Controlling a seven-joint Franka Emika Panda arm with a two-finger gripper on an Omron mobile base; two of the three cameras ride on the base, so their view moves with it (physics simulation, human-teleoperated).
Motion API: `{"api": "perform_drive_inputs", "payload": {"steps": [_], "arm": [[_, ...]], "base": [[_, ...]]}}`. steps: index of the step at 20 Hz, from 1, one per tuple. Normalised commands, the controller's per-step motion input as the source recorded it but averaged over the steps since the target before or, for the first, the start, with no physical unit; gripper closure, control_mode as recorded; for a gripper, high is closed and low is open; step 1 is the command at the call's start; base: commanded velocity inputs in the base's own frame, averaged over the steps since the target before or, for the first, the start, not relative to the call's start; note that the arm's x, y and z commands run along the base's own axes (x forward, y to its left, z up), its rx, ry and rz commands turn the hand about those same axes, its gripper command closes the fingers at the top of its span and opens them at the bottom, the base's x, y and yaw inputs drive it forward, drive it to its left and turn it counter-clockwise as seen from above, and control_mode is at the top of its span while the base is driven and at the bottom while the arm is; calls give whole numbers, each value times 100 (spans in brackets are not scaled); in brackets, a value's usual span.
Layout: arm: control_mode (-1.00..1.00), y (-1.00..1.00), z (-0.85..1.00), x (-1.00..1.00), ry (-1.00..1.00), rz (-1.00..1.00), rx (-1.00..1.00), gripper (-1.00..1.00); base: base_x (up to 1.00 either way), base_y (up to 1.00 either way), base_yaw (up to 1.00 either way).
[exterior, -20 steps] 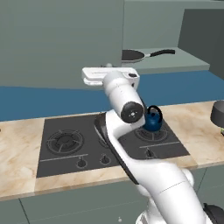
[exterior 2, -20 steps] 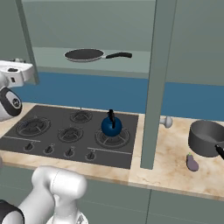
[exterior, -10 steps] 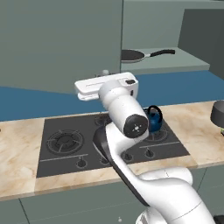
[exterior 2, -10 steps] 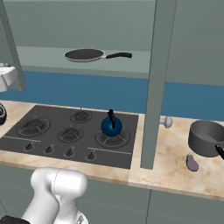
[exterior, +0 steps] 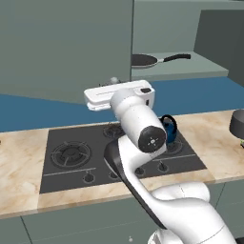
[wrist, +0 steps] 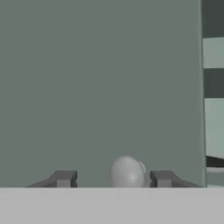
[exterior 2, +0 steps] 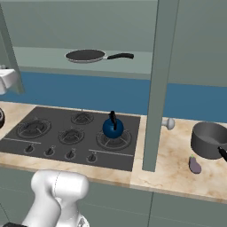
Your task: Pick the pan from the cabinet and place it on the stove. Then turn on the stove burner for the pan.
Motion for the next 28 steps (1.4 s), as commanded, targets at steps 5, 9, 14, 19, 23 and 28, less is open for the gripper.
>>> {"api": "perform_drive_inputs", "payload": {"steps": [5, 9, 14, 19, 23, 28], "arm": [[-100, -52, 4, -43, -5, -9, 13, -100], [-100, -74, 7, -38, -1, -7, 17, -100], [-100, -95, 11, -5, 0, -2, 21, -100], [-100, -100, 2, -11, 3, 6, 29, -100], [-100, -78, -11, 4, 7, 12, 24, -100], [-100, -46, -10, 33, 17, 16, 15, -100]], "base": [[0, 0, 0], [0, 0, 0], [0, 0, 0], [0, 0, 0], [0, 0, 0], [0, 0, 0]]}}
